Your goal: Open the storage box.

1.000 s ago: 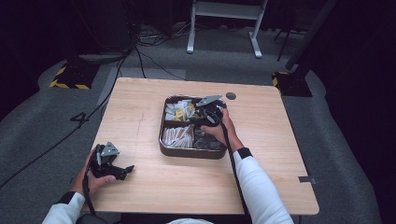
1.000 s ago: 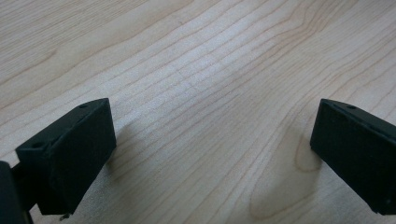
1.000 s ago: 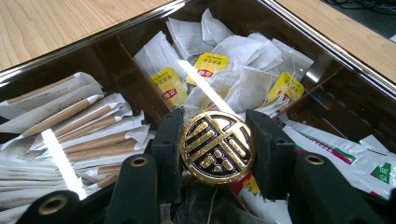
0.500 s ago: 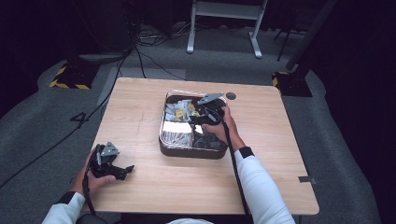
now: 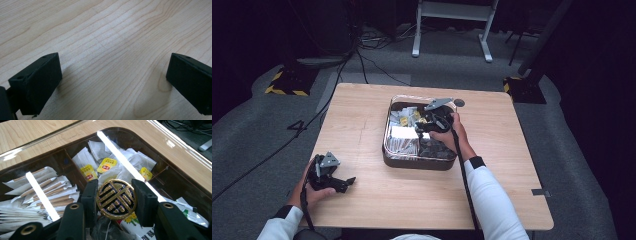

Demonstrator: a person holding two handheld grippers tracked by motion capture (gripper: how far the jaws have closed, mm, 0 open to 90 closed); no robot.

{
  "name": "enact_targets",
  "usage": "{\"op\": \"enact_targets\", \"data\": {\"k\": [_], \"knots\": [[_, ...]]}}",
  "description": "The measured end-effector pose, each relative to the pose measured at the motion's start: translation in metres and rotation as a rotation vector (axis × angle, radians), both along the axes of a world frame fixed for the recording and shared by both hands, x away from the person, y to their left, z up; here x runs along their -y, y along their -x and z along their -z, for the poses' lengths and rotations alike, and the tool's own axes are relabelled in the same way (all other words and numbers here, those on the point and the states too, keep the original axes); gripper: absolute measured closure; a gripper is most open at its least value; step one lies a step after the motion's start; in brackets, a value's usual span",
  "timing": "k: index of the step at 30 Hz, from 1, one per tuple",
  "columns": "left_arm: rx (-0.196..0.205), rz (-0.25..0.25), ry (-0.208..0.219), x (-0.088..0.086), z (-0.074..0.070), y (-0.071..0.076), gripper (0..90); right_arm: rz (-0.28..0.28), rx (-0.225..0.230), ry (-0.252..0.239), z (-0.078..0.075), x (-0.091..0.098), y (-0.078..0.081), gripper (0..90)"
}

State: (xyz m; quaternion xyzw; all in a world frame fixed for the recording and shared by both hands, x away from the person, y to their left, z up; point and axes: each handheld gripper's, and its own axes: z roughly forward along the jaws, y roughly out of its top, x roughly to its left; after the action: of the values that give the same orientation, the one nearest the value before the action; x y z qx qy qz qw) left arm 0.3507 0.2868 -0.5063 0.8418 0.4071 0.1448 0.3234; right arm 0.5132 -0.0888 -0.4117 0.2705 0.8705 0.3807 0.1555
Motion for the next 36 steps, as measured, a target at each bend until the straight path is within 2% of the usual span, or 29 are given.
{"op": "enact_targets", "data": {"k": [22,30,36], "knots": [[0.000,0.000,0.000,0.000,0.000,0.000,0.5,0.014,0.017,-0.008,-0.015,0.019,0.005,59.4],[0.000,0.000,-0.001,0.000,0.000,0.000,0.5,0.030,0.036,-0.006,-0.023,0.040,0.013,59.4],[0.000,0.001,0.000,0.000,0.000,0.000,0.5,0.051,0.041,-0.023,-0.028,0.060,0.018,59.4]]}}
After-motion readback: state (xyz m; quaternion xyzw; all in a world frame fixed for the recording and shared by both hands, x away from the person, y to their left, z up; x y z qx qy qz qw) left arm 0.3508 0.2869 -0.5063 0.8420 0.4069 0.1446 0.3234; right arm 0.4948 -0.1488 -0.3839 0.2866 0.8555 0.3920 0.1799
